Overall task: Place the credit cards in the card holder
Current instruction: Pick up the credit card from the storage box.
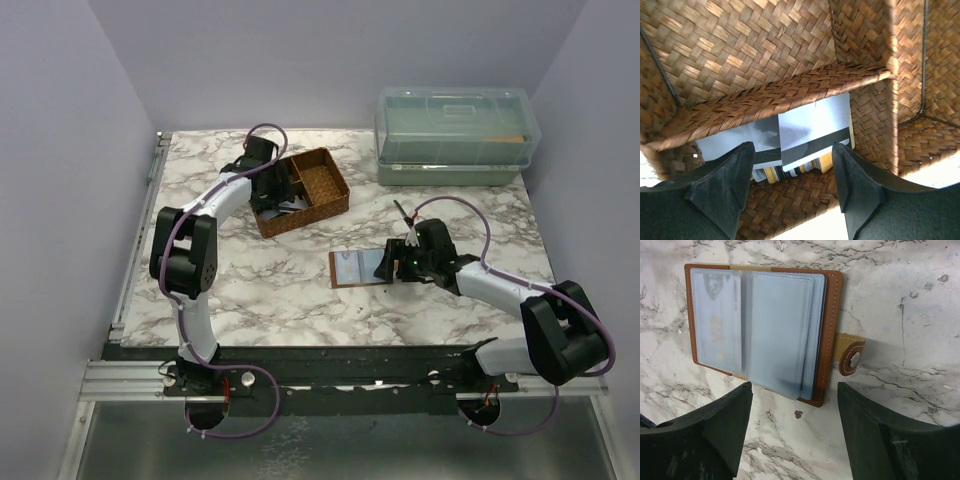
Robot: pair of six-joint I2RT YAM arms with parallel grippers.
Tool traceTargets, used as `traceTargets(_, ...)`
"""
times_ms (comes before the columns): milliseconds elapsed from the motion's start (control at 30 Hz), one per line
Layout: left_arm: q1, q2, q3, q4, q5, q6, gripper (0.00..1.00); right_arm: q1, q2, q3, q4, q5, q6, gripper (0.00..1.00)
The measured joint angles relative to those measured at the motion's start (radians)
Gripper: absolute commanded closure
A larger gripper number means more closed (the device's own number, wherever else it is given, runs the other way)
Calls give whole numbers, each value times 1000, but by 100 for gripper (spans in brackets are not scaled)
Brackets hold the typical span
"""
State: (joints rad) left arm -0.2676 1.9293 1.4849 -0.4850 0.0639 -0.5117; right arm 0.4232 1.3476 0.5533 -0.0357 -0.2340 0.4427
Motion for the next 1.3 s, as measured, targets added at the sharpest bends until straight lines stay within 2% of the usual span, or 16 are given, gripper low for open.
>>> traceTargets(167, 5, 51, -8, 22, 48, -7, 47, 0, -5, -5, 5, -4, 0, 28)
traceTargets(333, 11, 56, -21, 65, 110, -32, 74, 0, -11, -9, 8, -10, 0, 29)
traceTargets(533, 25, 57, -21, 104, 156, -65, 93, 0, -14, -11, 10, -16, 0, 30)
traceTargets(967, 24, -40, -59, 138, 179, -71, 100, 0, -6, -11, 12, -20, -1, 30)
traceTargets(1300, 31, -163, -63, 135, 234, -68, 100, 0, 18, -5, 25, -29, -2, 30)
